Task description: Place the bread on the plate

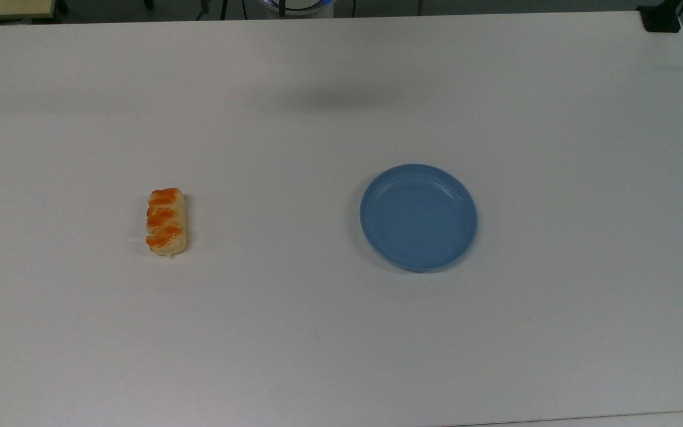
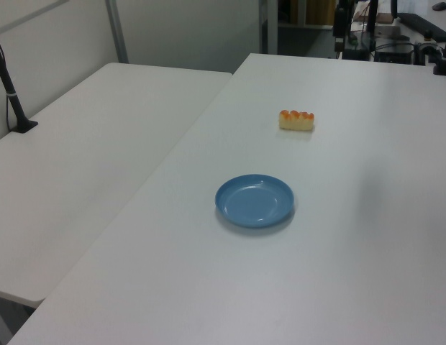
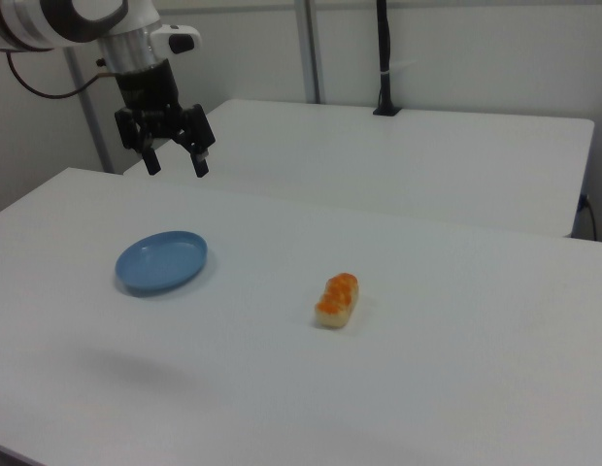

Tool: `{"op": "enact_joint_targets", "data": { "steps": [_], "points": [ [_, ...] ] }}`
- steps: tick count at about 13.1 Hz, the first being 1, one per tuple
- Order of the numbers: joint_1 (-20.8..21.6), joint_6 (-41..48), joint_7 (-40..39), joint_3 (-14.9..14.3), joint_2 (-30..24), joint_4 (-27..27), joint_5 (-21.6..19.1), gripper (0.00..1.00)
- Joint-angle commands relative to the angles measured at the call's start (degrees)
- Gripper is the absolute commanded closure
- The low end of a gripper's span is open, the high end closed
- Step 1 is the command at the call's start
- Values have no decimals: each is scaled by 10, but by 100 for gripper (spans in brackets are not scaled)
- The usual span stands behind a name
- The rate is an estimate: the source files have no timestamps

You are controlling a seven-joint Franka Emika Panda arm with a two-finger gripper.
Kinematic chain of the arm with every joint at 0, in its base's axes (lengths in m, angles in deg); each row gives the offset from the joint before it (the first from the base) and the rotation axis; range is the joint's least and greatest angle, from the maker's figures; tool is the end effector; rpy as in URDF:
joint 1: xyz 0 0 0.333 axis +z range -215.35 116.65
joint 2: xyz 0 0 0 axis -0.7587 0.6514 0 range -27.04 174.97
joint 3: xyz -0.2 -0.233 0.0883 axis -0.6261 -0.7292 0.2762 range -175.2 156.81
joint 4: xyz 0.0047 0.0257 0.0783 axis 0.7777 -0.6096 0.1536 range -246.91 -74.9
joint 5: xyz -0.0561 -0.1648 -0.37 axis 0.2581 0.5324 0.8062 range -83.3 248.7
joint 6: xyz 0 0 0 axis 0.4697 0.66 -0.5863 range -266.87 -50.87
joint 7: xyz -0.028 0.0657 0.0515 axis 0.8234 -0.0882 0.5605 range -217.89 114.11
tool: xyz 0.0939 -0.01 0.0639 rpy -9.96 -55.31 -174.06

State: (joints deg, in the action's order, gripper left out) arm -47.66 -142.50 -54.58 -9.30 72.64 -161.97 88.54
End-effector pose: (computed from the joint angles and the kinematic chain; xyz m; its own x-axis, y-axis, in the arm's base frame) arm 0.5652 0.0041 0.6265 0.9971 0.0754 0.0108 0.0739 -0.9920 0.1025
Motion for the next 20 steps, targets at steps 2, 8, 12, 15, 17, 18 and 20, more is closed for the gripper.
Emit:
{"op": "enact_joint_targets", "data": {
  "steps": [2,8,12,15,17,18,20],
  "points": [
    [-1,15,1,-2,-16,-15,-7,0],
    [-1,14,1,-2,-16,-14,-7,0],
    [-2,10,-5,-4,-11,-11,-7,0],
    [-19,-2,-27,-18,9,0,-10,0],
    [-47,-28,-44,-19,22,2,-21,0],
    [-54,-38,-56,-19,32,2,-22,0],
    [-78,-78,-96,-19,68,3,-23,0]
  ]
}}
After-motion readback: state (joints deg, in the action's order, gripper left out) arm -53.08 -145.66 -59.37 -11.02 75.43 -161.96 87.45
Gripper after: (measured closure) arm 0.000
